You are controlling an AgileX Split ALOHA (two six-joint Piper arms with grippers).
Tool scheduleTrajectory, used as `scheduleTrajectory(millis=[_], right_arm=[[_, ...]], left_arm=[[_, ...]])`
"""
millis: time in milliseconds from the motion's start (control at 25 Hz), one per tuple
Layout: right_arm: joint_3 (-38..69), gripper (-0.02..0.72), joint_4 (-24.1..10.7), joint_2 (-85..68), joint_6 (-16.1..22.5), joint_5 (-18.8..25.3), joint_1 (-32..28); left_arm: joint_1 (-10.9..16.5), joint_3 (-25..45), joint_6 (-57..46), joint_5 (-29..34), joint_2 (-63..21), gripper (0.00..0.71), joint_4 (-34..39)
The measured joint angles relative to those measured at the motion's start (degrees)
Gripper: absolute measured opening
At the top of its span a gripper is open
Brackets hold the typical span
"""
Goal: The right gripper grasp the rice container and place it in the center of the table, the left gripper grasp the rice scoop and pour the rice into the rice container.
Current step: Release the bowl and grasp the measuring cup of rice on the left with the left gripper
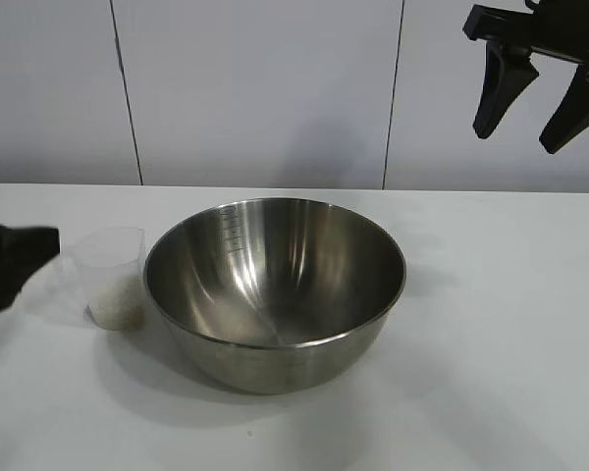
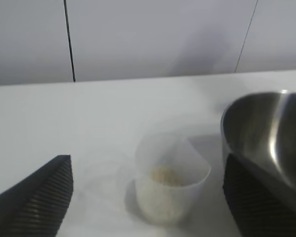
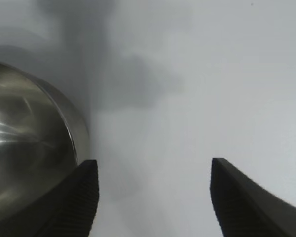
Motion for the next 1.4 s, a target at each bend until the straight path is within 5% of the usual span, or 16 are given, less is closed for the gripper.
scheduleTrajectory(millis=[560, 1400], right_arm=[[0.0, 0.452, 0.0, 0.0, 0.0, -1.2, 0.0], [0.0, 0.452, 0.1, 0.0, 0.0, -1.4, 0.0]], left_arm=[[0.0, -2.9, 10.3, -1.1, 9.7, 0.514, -6.6], [0.0, -13.1, -0.1, -1.1, 18.2, 0.51, -12.5]])
